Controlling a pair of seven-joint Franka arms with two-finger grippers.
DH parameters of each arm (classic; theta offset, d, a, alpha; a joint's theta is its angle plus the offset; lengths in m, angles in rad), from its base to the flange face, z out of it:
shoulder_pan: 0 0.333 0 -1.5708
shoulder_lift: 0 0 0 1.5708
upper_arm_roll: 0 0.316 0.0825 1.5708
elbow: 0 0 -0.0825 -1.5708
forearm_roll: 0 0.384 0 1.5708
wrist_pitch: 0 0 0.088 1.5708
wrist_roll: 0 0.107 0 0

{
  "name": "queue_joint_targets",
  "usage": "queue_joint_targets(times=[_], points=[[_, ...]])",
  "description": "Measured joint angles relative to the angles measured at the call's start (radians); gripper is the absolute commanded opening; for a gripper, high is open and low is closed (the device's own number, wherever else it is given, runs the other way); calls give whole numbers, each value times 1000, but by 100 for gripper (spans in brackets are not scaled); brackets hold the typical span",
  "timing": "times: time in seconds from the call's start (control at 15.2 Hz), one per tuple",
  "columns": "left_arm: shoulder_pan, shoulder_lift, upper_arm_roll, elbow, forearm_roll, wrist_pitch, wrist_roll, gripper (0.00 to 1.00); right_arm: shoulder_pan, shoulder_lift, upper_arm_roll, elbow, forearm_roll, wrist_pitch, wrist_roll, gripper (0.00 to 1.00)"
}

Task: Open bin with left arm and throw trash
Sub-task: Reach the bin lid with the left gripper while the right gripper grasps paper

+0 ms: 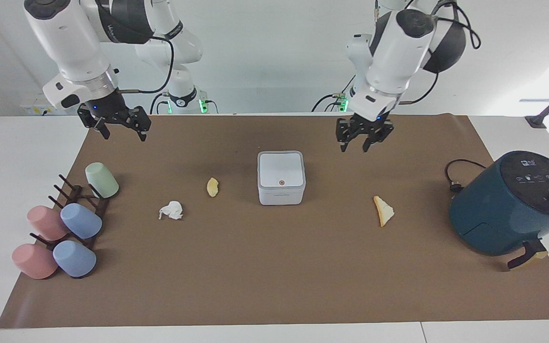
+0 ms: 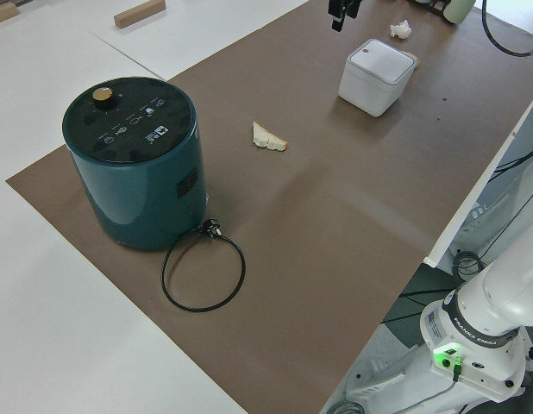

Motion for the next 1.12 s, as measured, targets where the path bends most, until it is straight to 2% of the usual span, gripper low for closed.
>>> queue_joint_targets(times=[0.26, 0.46, 0.86, 1.12], points=[[-149, 163, -1, 35, 0, 127, -113, 0, -14, -47, -2, -175, 0, 220, 0, 100], [-176, 215, 0, 48, 0, 152, -114, 0, -13, -41, -2, -248, 1, 330, 0, 100], [-189, 250, 2, 49, 0, 196, -114, 0, -1, 122, 2, -295, 2, 568, 0, 100], [-189, 261, 7, 50, 0, 236, -114, 0, 49, 192, 4, -393, 3, 810, 2, 100]])
